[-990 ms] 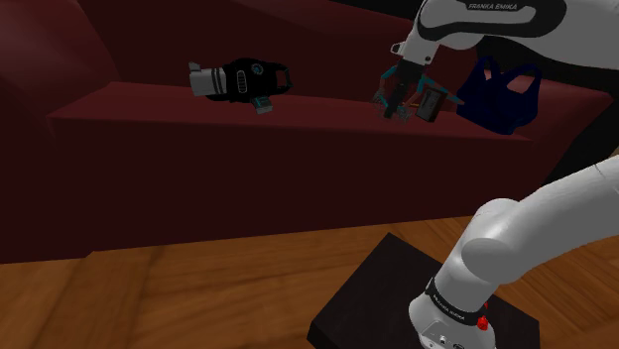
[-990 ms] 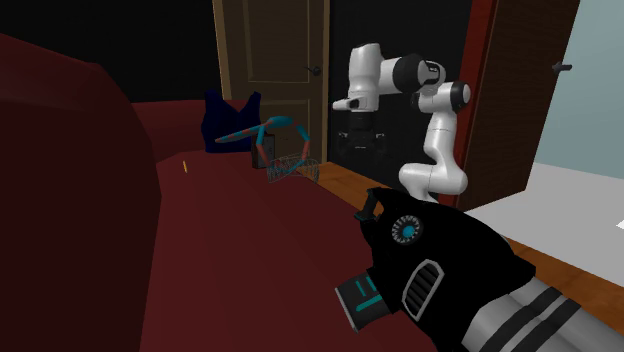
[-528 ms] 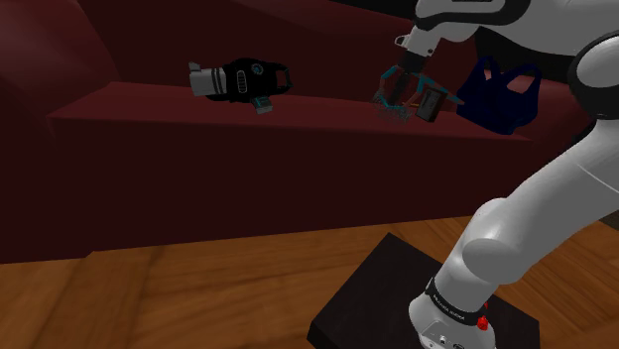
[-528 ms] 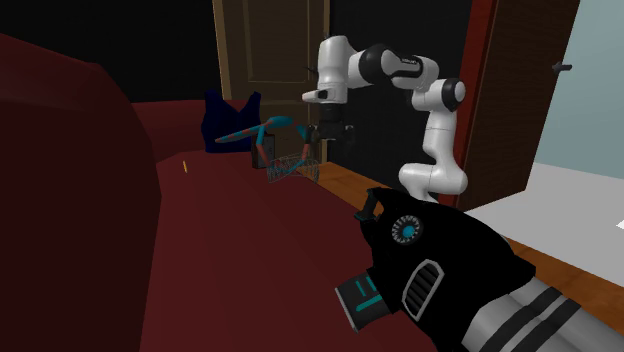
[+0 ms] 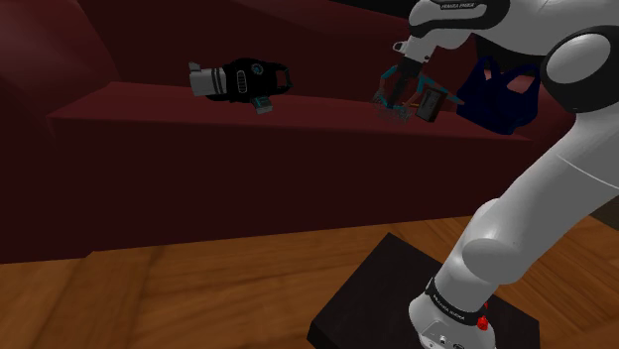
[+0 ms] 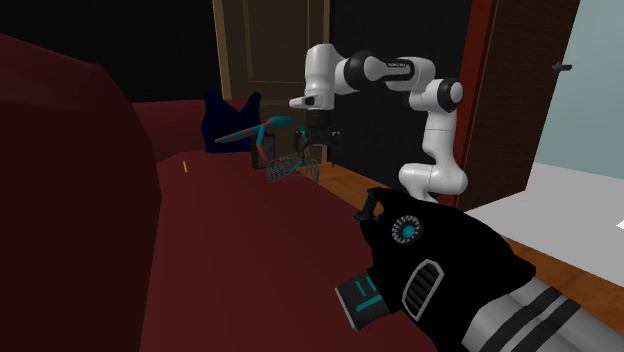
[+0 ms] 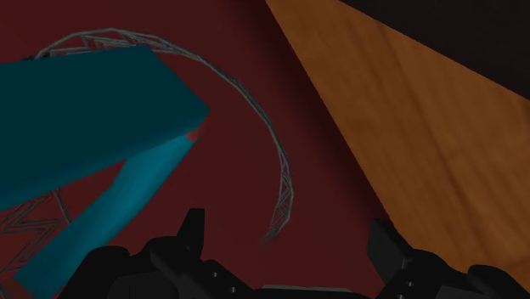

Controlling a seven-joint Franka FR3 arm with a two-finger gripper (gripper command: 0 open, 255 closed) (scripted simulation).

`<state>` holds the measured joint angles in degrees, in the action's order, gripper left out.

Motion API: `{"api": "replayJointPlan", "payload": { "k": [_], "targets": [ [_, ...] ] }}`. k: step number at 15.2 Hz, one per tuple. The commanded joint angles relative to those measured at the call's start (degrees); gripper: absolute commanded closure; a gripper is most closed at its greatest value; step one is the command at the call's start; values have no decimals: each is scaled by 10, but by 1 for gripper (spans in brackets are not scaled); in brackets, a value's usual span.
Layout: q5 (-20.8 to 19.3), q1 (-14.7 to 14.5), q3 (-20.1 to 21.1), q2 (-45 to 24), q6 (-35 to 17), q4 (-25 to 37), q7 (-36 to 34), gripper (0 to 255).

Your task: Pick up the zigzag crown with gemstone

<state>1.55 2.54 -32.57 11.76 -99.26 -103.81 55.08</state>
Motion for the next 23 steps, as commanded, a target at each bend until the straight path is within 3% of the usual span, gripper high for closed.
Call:
{"api": "replayJointPlan", "payload": {
  "k": [1,4,5,14,23],
  "targets": [
    [-2,1,0,3,-16,-18,1,0],
    [-2,1,0,4,-20,-23,1,0],
    [-2,1,0,4,-20,-24,1,255],
    [-2,1,0,4,-20,-23,1,255],
    [7,-2,-2,-13,51,62,0,255]
  ]
}}
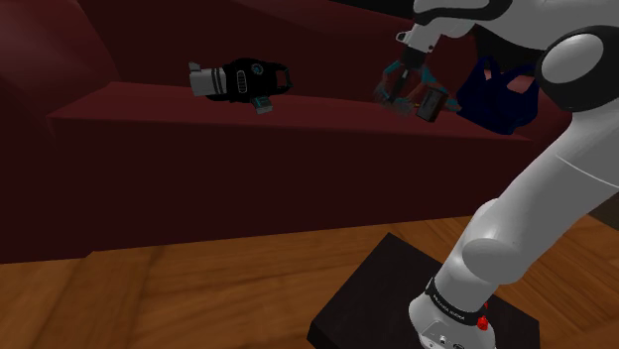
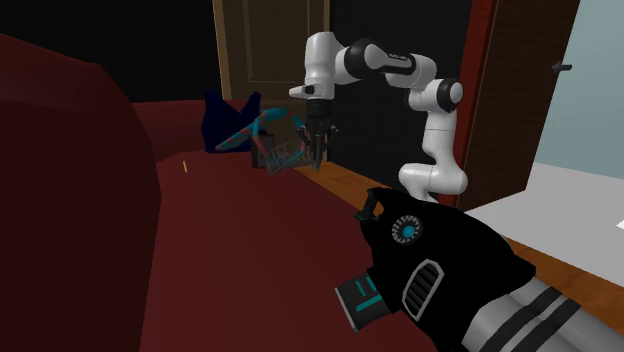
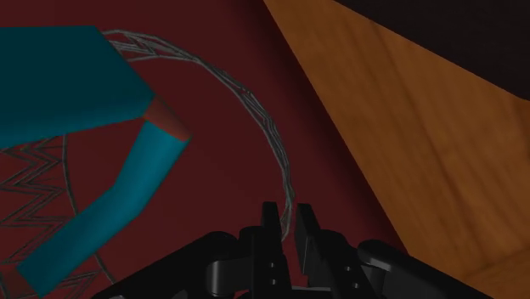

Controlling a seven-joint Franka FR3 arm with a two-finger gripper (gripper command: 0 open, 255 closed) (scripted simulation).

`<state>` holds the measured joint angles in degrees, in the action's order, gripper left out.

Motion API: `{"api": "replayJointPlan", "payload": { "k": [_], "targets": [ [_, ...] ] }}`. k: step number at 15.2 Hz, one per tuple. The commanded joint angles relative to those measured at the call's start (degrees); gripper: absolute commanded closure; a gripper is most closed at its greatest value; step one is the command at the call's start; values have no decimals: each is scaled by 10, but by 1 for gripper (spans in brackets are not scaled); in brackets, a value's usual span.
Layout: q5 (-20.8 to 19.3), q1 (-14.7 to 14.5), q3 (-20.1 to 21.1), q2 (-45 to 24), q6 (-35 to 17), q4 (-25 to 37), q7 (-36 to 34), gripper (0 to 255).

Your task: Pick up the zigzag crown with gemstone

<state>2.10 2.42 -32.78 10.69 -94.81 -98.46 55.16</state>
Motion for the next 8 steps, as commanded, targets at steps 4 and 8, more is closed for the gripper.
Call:
{"api": "replayJointPlan", "payload": {
  "k": [4,8],
  "targets": [
    [7,-1,-3,-14,39,52,1,255],
    [12,-1,-5,-22,57,76,2,255]
  ]
}}
